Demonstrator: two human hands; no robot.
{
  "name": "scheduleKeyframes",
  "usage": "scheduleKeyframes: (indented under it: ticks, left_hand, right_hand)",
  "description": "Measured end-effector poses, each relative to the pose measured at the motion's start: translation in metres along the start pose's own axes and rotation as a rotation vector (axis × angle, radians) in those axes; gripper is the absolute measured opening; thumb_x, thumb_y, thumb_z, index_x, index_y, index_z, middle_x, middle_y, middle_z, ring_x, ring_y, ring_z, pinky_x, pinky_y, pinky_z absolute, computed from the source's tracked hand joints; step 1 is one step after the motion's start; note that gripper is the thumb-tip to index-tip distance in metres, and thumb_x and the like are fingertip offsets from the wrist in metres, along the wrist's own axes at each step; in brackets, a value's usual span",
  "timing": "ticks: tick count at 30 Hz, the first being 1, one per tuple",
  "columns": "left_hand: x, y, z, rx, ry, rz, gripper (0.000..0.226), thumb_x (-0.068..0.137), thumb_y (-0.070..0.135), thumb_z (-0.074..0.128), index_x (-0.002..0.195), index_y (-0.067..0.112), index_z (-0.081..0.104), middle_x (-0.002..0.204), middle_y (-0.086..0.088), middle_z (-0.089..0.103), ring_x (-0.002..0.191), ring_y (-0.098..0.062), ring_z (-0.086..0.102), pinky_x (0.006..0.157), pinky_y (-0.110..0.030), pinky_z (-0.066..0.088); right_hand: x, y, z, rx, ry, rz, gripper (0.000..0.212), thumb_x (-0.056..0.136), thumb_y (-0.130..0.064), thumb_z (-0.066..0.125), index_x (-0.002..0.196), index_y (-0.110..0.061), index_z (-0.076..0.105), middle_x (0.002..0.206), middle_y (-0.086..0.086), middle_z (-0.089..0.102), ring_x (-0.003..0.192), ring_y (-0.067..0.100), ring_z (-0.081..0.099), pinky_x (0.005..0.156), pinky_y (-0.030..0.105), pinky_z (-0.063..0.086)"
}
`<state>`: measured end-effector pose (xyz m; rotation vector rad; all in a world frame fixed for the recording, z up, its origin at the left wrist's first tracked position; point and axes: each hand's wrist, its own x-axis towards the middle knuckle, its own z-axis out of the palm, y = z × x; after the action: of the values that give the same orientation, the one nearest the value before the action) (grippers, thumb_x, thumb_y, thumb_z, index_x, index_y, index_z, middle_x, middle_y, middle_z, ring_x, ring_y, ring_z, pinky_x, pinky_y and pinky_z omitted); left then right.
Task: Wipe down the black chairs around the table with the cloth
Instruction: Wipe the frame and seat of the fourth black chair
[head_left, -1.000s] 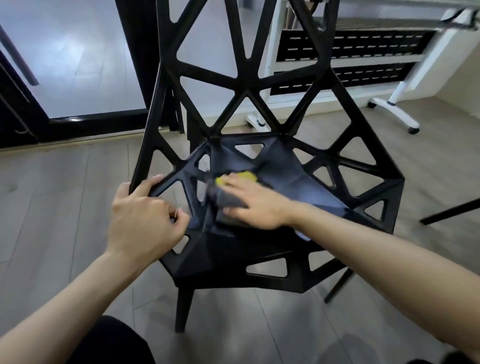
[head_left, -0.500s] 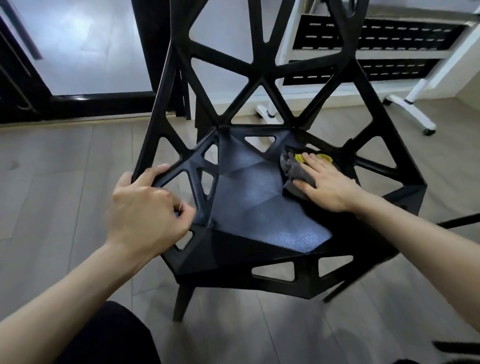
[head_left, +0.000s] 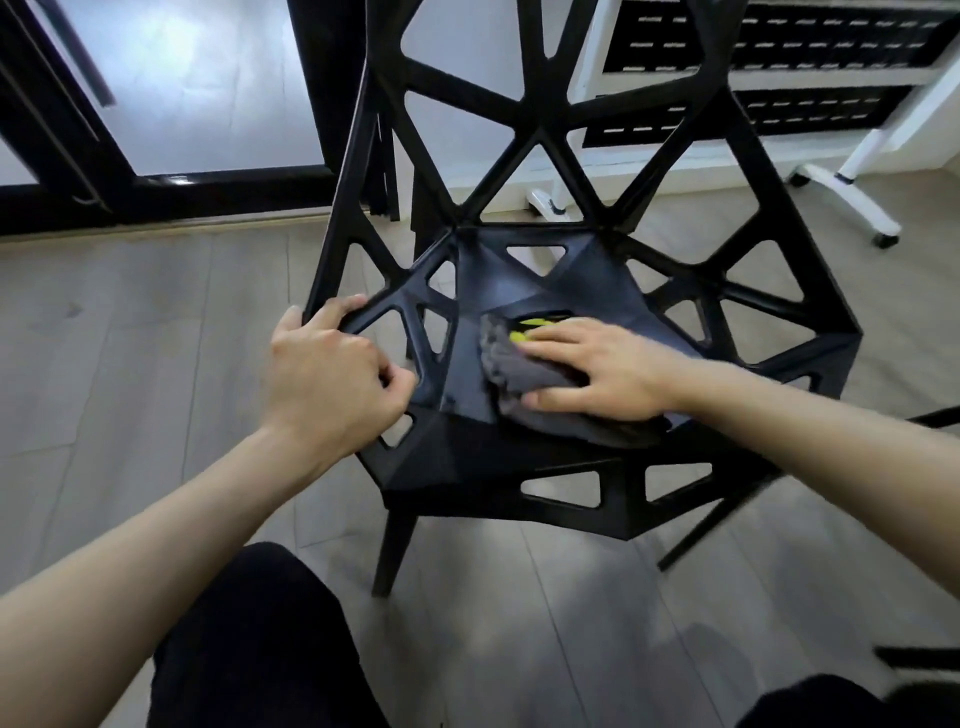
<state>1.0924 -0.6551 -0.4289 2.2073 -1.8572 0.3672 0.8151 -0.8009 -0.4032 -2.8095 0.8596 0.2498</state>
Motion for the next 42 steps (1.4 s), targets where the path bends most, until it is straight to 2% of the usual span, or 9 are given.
scheduleKeyframes:
  ticks: [5,10,15,20,25,28,31,34,42]
  left_hand:
    - [0.001,0.002,-0.003,-0.009,0.027,-0.018,0.043,0.089,0.040,0.052,0.064,0.024,0.083,0.077,0.004,0.078,0.130,-0.014,0.063,0.090,-0.042,0.041]
    - [-0.002,0.001,-0.005,-0.020,0.046,0.013,0.040,0.091,0.036,0.053,0.073,0.021,0.085,0.093,-0.003,0.082,0.129,-0.017,0.064,0.091,-0.042,0.041]
    - [-0.005,-0.002,-0.003,-0.082,0.108,0.012,0.039,0.093,0.033,0.056,0.063,0.023,0.079,0.092,0.000,0.081,0.129,-0.012,0.063,0.089,-0.038,0.039]
    - [-0.007,-0.003,0.004,-0.222,0.238,-0.015,0.039,0.097,0.027,0.056,0.069,0.018,0.081,0.077,0.003,0.077,0.110,-0.011,0.070,0.094,-0.039,0.048]
    - [-0.006,-0.014,0.014,-0.489,0.366,0.035,0.041,0.104,0.017,0.053,0.073,0.007,0.078,0.076,-0.005,0.073,0.080,-0.021,0.064,0.079,-0.049,0.052]
    - [-0.013,-0.023,0.016,-0.553,0.413,0.116,0.024,0.107,0.008,0.056,0.102,0.005,0.080,0.123,-0.012,0.070,0.123,-0.023,0.060,0.104,-0.051,0.050]
    - [-0.030,-0.022,0.023,-0.644,0.357,-0.009,0.043,0.110,0.011,0.052,0.153,0.010,0.052,0.167,-0.014,0.032,0.160,-0.024,0.027,0.131,-0.044,0.026]
    - [-0.037,-0.017,0.020,-0.965,0.198,-0.198,0.053,0.118,0.029,0.035,0.169,0.015,0.027,0.145,-0.004,0.066,0.136,-0.012,0.063,0.120,-0.041,0.046]
    - [-0.023,-0.043,-0.006,-1.097,0.210,-0.329,0.034,0.114,0.020,0.053,0.143,0.019,0.070,0.118,0.008,0.080,0.104,-0.006,0.077,0.087,-0.031,0.066]
  right_hand:
    - [0.008,0.055,-0.003,-0.073,0.022,0.529,0.145,0.061,-0.109,-0.006,0.166,-0.013,0.021,0.172,0.022,0.018,0.162,0.034,0.008,0.131,0.053,0.004]
    - [0.032,-0.121,0.035,0.093,0.129,0.113,0.112,0.090,-0.088,0.014,0.170,-0.009,0.008,0.177,0.017,0.007,0.164,0.031,0.002,0.131,0.055,0.005]
    - [-0.040,-0.084,0.045,0.009,0.338,0.149,0.084,0.101,-0.075,0.032,0.160,-0.017,0.042,0.165,0.009,0.043,0.153,0.031,0.037,0.128,0.045,0.024]
    - [-0.101,-0.034,0.054,-0.040,0.521,0.571,0.079,0.101,-0.071,0.033,0.144,-0.010,0.058,0.149,0.012,0.058,0.146,0.030,0.044,0.128,0.050,0.021]
    - [-0.004,-0.187,0.077,-0.046,0.529,0.193,0.086,0.100,-0.068,0.042,0.156,-0.003,0.044,0.160,0.021,0.044,0.151,0.037,0.037,0.128,0.050,0.018]
    - [-0.014,-0.181,0.079,-0.094,0.531,0.120,0.092,0.099,-0.068,0.048,0.161,-0.001,0.037,0.168,0.020,0.035,0.159,0.035,0.029,0.131,0.050,0.016]
    - [-0.072,-0.122,0.087,-0.129,0.585,0.311,0.089,0.100,-0.071,0.047,0.156,-0.002,0.047,0.164,0.018,0.044,0.157,0.033,0.034,0.129,0.052,0.021]
    - [-0.087,-0.123,0.091,-0.146,0.648,0.572,0.081,0.104,-0.063,0.041,0.152,0.002,0.051,0.159,0.022,0.048,0.154,0.037,0.037,0.129,0.058,0.018]
    - [0.020,-0.228,0.086,-0.113,0.616,0.299,0.085,0.100,-0.041,0.054,0.163,0.007,0.024,0.169,0.029,0.026,0.160,0.041,0.022,0.130,0.054,0.015]
